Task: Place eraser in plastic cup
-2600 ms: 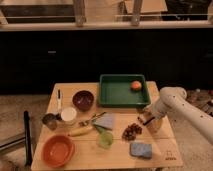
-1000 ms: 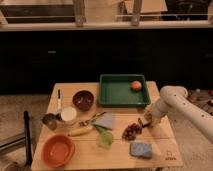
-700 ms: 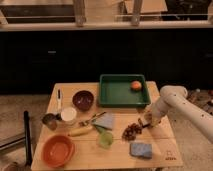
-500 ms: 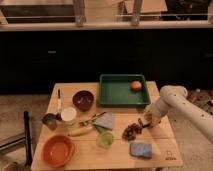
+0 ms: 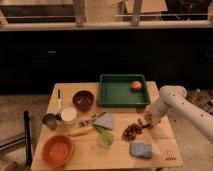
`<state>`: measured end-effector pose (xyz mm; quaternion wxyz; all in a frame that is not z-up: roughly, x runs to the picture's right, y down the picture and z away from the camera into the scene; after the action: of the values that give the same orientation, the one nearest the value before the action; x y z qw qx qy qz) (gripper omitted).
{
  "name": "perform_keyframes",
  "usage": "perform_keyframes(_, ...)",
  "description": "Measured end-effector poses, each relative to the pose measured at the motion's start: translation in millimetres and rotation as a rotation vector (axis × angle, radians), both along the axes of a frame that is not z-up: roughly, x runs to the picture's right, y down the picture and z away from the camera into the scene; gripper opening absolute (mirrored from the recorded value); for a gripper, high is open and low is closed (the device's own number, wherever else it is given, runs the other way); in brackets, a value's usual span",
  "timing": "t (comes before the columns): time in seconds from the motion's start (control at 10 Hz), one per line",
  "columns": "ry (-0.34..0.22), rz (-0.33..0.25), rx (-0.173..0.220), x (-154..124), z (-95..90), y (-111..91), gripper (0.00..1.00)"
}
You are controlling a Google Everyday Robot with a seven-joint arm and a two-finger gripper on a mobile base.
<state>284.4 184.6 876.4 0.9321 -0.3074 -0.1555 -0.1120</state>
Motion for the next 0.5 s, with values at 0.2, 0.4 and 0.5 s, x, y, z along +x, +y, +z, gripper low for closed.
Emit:
perform_keyframes(0.2,-0.006,-0.024,0.000,-6.1,-2.8,0.9,0.00)
perform_keyframes(0.4,-0.014,-0.066,0.013,-30.6,-8.7,-3.1,0.00)
perform_keyframes(0.5,-0.018,-0.085,0.022,-43.1,-11.4,-7.0,0.00)
